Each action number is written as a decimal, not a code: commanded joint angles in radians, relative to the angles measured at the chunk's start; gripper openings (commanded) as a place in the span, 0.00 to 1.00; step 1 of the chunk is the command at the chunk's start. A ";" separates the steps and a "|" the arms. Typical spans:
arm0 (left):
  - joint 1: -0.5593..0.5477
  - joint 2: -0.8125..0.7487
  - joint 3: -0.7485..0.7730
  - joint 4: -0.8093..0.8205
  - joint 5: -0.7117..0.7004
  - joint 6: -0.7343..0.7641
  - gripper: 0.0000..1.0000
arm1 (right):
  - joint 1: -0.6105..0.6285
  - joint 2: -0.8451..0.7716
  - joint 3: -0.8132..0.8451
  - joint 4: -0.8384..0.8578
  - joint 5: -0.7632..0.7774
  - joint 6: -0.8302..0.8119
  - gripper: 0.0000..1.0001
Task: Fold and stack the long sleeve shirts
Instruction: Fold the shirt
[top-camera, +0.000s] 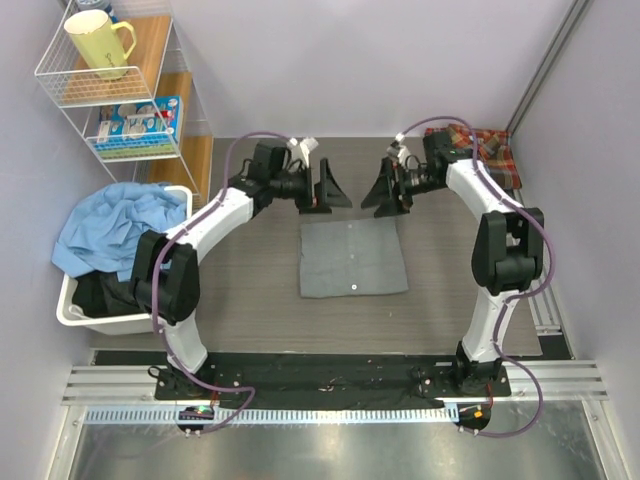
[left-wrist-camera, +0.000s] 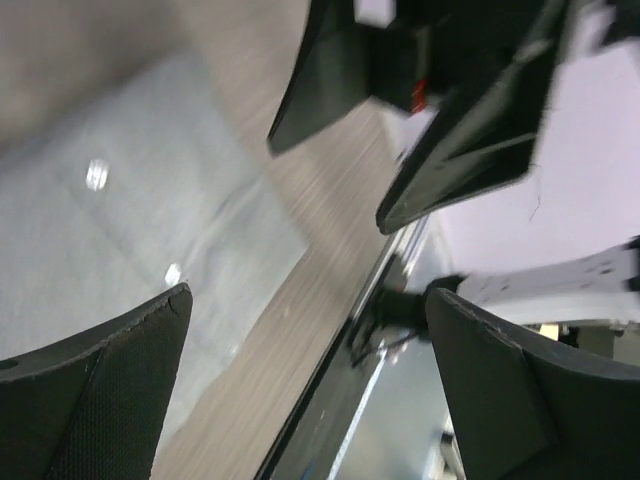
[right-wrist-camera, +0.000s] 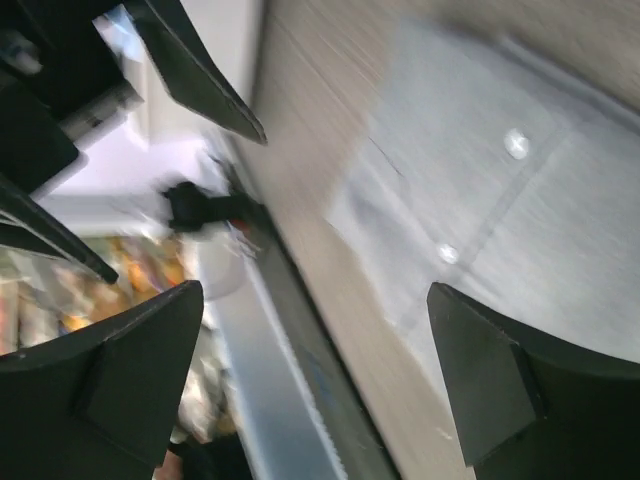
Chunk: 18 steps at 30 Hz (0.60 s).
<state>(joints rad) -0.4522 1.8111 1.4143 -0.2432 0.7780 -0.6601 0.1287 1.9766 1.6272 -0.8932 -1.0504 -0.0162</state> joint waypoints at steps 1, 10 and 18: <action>0.032 0.014 -0.040 0.268 0.062 -0.203 1.00 | -0.043 0.047 -0.102 0.373 -0.184 0.482 1.00; 0.037 0.175 -0.112 0.495 0.228 -0.309 1.00 | 0.009 0.064 -0.193 0.595 -0.088 0.475 1.00; 0.110 0.336 -0.100 0.492 0.190 -0.225 1.00 | -0.008 0.192 -0.224 0.665 -0.048 0.444 1.00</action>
<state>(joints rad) -0.3939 2.0964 1.2850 0.1890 0.9657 -0.9268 0.1432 2.0979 1.3983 -0.2966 -1.1206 0.4465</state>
